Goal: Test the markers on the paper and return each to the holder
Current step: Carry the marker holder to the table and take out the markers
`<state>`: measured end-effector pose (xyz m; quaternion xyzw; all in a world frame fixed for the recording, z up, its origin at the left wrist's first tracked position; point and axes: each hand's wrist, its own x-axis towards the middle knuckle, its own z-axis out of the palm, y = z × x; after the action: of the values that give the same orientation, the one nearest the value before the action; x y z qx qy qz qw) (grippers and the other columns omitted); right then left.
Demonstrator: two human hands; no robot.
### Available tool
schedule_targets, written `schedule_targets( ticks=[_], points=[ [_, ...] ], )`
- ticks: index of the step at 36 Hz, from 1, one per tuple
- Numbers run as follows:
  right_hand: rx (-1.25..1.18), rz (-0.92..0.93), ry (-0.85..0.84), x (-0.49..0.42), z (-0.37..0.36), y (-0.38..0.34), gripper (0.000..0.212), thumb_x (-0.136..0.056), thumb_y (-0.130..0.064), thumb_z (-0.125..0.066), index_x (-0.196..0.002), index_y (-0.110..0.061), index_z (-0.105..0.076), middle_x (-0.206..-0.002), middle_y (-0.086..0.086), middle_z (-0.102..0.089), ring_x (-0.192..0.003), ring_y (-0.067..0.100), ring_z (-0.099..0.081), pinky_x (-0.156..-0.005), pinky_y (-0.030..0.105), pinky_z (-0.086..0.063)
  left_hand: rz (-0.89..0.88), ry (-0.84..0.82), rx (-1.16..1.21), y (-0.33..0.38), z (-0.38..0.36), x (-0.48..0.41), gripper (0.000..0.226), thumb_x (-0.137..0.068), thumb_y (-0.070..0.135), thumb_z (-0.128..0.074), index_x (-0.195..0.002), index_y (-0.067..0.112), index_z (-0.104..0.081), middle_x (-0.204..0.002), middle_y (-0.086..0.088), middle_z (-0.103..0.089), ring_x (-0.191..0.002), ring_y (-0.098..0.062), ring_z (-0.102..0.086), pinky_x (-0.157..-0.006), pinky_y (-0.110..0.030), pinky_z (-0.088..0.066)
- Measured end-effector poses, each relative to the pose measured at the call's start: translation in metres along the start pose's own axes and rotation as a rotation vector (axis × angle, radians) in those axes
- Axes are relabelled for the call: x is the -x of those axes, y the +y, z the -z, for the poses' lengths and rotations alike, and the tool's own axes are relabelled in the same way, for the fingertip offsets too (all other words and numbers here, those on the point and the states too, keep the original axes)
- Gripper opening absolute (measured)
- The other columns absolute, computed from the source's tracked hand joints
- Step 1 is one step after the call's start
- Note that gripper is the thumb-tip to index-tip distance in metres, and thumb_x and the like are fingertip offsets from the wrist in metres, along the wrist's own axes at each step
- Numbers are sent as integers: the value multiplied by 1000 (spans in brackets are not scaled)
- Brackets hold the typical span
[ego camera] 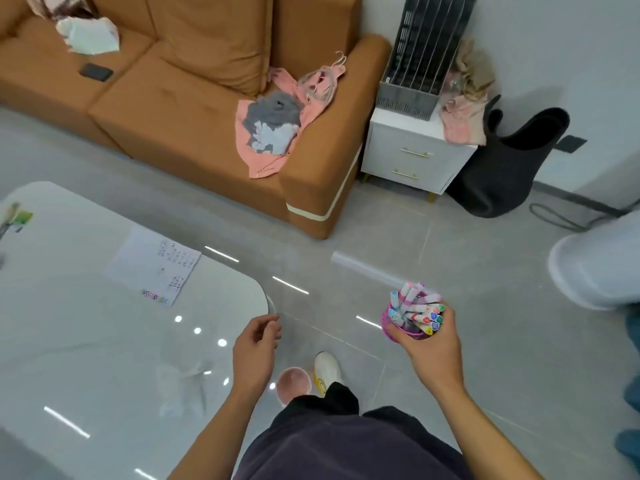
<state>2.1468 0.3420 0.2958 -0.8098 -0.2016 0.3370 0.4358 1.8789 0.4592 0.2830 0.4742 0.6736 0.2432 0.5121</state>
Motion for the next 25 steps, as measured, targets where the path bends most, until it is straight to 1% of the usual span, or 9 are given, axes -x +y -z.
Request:
schedule_targets(
  ticks=[4, 8, 11, 13, 16, 18, 21, 23, 25],
  points=[
    [15, 15, -44, -35, -20, -28, 75, -65, -33, -100, -118, -54, -51, -111, -23, -70, -93, -10, -69, -75, 19, -55, 39, 41, 38, 15, 0, -22, 15, -97, 20, -59, -101, 28, -71, -92, 8, -73, -85, -8, -70, -77, -26, -57],
    [42, 42, -90, -70, -37, -54, 75, -64, -32, -100, -115, -56, -50, -109, -23, -70, -93, -9, -69, -78, 21, -56, 51, 96, 81, 27, 3, -42, 16, -96, 20, -60, -100, 29, -72, -92, 6, -73, -86, -9, -70, -79, -30, -57],
    [82, 67, -142, -96, -51, -70, 78, -64, -33, -100, -122, -49, -50, -112, -22, -69, -97, -3, -71, -80, 23, -57, 68, 141, 105, 32, 4, -56, 17, -96, 20, -59, -99, 30, -72, -92, 8, -74, -86, -7, -70, -80, -31, -57],
    [106, 85, -183, -116, -62, -82, 81, -64, -33, -99, -126, -46, -48, -114, -20, -68, -100, 0, -69, -77, 21, -56, 80, 174, 120, 36, 4, -67, 16, -96, 20, -59, -99, 30, -72, -92, 8, -74, -86, -8, -70, -79, -31, -58],
    [132, 107, -239, -147, -80, -102, 80, -64, -35, -99, -123, -50, -47, -111, -24, -68, -96, -7, -69, -68, 12, -55, 98, 222, 150, 46, 2, -86, 16, -96, 22, -59, -100, 31, -72, -93, 10, -73, -86, -6, -70, -79, -29, -57],
    [145, 128, -276, -169, -94, -117, 74, -62, -38, -99, -115, -53, -49, -105, -29, -69, -94, -9, -69, -68, 14, -56, 117, 268, 180, 55, -1, -98, 16, -96, 21, -60, -98, 30, -72, -91, 10, -74, -85, -6, -70, -78, -28, -57],
    [195, 165, -345, -200, -112, -139, 72, -61, -41, -99, -112, -55, -50, -103, -35, -68, -90, -10, -69, -73, 23, -55, 160, 347, 242, 66, -4, -117, 17, -96, 18, -59, -98, 29, -72, -90, 7, -74, -84, -8, -70, -77, -28, -56],
    [221, 191, -396, -224, -123, -156, 71, -61, -42, -99, -112, -53, -50, -102, -35, -68, -90, -10, -69, -72, 22, -54, 174, 394, 270, 74, -9, -127, 17, -96, 18, -59, -99, 29, -72, -91, 6, -74, -85, -8, -70, -77, -27, -56],
    [257, 211, -455, -253, -140, -176, 71, -62, -42, -99, -113, -52, -50, -102, -33, -68, -91, -11, -68, -69, 15, -53, 214, 461, 303, 82, -15, -142, 18, -97, 18, -58, -100, 29, -72, -92, 6, -74, -85, -8, -70, -76, -25, -55]
  ],
)
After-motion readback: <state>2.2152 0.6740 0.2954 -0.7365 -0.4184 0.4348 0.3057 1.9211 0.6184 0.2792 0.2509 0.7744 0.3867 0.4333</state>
